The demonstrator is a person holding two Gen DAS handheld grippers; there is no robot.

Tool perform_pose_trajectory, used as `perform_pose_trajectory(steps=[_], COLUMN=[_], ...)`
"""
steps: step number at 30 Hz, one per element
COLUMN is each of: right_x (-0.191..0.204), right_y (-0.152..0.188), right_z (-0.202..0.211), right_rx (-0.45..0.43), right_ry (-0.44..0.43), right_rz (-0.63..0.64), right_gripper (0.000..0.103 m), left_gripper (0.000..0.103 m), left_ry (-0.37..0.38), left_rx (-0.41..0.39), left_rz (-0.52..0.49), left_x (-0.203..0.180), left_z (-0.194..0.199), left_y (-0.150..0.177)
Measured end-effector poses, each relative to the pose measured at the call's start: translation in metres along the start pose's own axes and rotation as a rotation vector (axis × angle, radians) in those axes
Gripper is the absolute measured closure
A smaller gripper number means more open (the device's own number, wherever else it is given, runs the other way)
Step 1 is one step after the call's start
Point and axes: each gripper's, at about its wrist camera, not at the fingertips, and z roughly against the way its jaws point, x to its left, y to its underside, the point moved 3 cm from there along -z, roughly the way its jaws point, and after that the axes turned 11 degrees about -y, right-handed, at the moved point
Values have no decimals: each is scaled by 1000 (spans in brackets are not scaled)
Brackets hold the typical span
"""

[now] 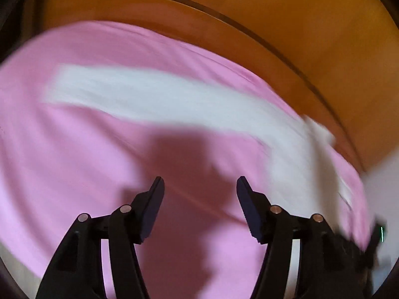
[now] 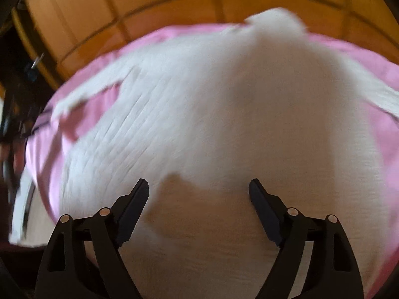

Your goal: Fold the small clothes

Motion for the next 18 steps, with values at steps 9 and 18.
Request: perform_pose_trajectory(steps=[9,18], right_x=[-115,-85], right_y=[43,62], right_z=[62,78], right_rx=[-6,2], right_ry=[176,76], right_rz=[-237,-166], right_gripper=[29,94], left_gripper=[87,99], left_ry=[133,98], left_rx=[185,118], left_rz=[-114,-105], left_x=[-75,-60], left_z=[-27,5], left_y=[81,79])
